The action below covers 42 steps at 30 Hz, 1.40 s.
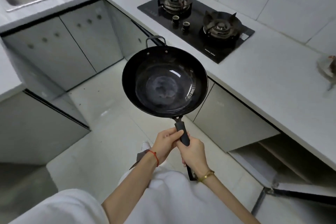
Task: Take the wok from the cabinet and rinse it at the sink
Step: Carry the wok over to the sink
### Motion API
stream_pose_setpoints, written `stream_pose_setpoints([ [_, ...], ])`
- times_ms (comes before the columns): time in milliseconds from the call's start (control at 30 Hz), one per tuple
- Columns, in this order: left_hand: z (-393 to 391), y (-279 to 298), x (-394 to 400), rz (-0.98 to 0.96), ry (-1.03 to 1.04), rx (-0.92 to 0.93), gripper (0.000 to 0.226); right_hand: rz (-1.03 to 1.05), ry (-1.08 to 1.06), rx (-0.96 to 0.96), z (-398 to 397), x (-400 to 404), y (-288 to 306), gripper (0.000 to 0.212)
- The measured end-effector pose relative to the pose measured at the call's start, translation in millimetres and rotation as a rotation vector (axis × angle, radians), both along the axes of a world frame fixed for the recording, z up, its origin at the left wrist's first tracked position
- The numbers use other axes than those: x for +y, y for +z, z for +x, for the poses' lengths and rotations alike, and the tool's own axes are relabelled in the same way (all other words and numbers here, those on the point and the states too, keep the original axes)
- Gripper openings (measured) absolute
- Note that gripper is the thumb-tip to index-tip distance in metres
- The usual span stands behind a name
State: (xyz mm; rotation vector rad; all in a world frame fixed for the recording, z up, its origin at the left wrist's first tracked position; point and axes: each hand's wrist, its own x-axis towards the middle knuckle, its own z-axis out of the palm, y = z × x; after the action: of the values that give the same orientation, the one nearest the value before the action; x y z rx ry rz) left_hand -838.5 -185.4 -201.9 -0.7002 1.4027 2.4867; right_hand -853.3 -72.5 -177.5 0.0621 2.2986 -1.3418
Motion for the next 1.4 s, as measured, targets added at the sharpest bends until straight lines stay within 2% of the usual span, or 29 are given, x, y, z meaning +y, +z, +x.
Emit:
stream_pose_setpoints([
  [567,-135.4,18.3,-261.1,-0.041,0.188,0.037,0.028,-0.044,0.172,0.020,-153.1,-266.8,13.4,0.029],
  [967,-228.0,15.4,-377.4,-0.080,0.297,0.034,0.022,-0.001,0.265,0.041,-254.5,-389.3,13.7,0.023],
  [1267,-354.2,19.5,-473.9,-0.095,0.383,0.014,0.027,-0.003,0.338,0.095,-385.6,-493.2,9.5,0.033],
  [1400,-414.1,31.6,-518.0,-0.109,0.396,0.027,0.028,-0.020,0.362,0.127,-447.7,-538.1,14.4,0.015],
])
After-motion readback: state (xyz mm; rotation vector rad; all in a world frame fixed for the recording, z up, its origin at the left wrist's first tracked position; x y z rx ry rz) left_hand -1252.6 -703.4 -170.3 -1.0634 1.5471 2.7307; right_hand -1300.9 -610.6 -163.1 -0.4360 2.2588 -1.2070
